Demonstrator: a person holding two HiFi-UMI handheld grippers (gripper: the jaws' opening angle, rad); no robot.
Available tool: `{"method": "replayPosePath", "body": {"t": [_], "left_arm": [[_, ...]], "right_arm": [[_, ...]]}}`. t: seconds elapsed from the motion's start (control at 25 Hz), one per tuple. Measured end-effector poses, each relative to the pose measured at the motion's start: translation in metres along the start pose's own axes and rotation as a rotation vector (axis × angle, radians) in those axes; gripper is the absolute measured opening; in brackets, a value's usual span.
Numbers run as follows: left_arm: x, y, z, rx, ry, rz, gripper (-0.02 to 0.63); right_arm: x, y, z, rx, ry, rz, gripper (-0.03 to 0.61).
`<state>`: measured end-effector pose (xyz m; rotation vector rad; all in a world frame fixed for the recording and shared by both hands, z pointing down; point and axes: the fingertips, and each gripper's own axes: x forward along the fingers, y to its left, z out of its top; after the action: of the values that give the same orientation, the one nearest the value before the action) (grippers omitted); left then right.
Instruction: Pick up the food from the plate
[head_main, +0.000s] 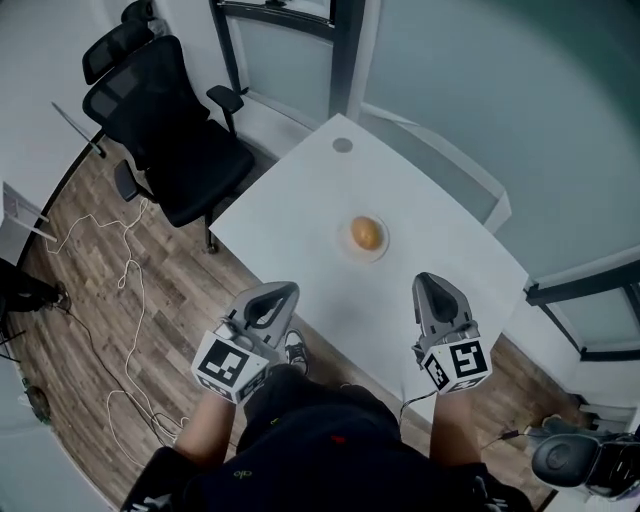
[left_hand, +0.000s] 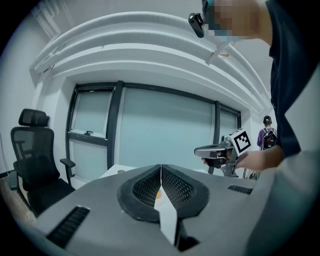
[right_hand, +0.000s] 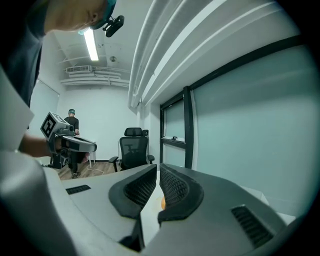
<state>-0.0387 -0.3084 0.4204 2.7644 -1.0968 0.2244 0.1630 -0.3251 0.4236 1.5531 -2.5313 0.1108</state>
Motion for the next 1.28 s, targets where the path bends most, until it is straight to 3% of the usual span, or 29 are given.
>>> {"method": "replayPosePath", "body": {"t": [0.28,0.52,0.56,0.64,0.92,1.28], "left_arm": [[0.017,0.07,-0.012,-0.06,0.025,-0.097,0.023],[0.027,0.105,-0.015,-0.08,0.012,-0.117,0.023],[0.03,0.109,-0.016,-0.082,0.015,-0.118,0.023],[0.033,0.116,-0.022,-0.079,0.023,-0.114,0.023],[0.042,0.127,-0.042,-0.12,0.091,-0.061,0.023],[0.056,0.134,-0.069,-0.165,0.164,-0.013,0.023]], "right_arm": [[0.071,0.017,0.003,-0.01,0.054,-0.093,0.034],[0.114,0.014,-0.016,0.014,0.113,-0.121,0.037],[0.122,0.011,-0.022,0.024,0.127,-0.117,0.063],[0.14,0.006,-0.038,0.039,0.17,-0.101,0.226],[0.199,-0.017,-0.126,0.058,0.364,-0.069,0.331],[0.252,-0.05,-0.223,0.109,0.554,-0.097,0.38]]}}
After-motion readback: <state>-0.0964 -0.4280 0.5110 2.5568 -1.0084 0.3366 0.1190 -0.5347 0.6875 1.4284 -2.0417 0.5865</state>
